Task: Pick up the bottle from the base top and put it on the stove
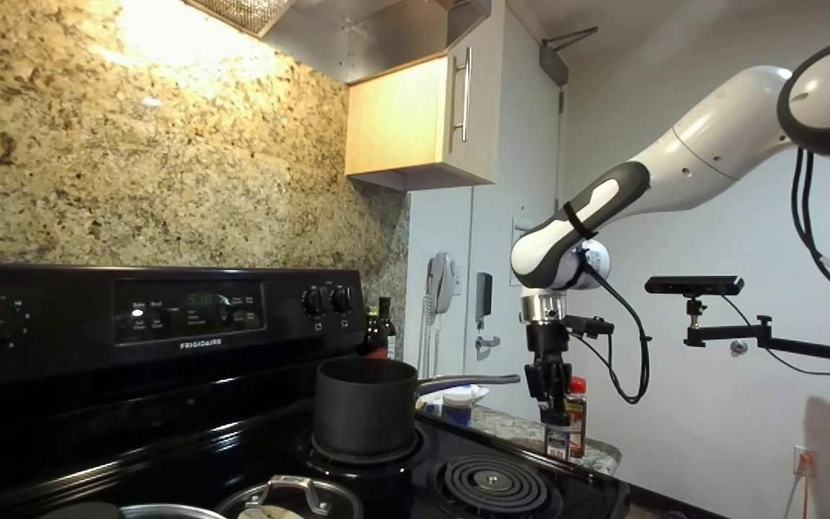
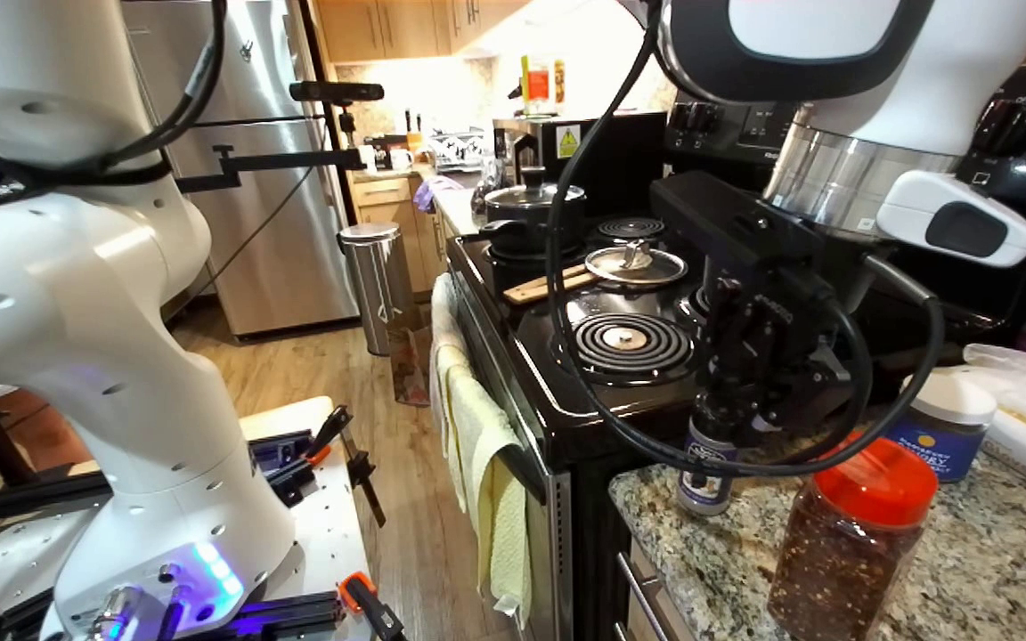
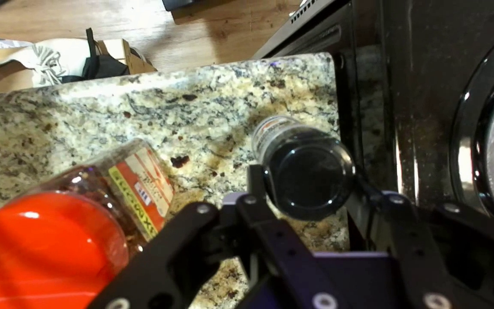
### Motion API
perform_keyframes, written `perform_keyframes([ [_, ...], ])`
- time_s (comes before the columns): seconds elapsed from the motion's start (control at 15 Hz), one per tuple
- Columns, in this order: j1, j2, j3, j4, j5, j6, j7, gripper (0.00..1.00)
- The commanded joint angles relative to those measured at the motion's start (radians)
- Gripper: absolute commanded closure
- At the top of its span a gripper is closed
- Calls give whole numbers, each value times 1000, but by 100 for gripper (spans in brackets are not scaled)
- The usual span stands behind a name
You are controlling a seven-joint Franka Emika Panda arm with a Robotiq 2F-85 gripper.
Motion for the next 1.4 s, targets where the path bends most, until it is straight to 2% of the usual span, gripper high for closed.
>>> perform_keyframes([
  [0.0,-18,-38,6,16,1,-52,1,76],
  [0.6,2,-284,-17,-46,-48,-98,23,76],
  [0.87,33,-369,15,-126,-65,-89,37,76],
  [1.33,100,-436,88,-290,-76,-60,91,76],
])
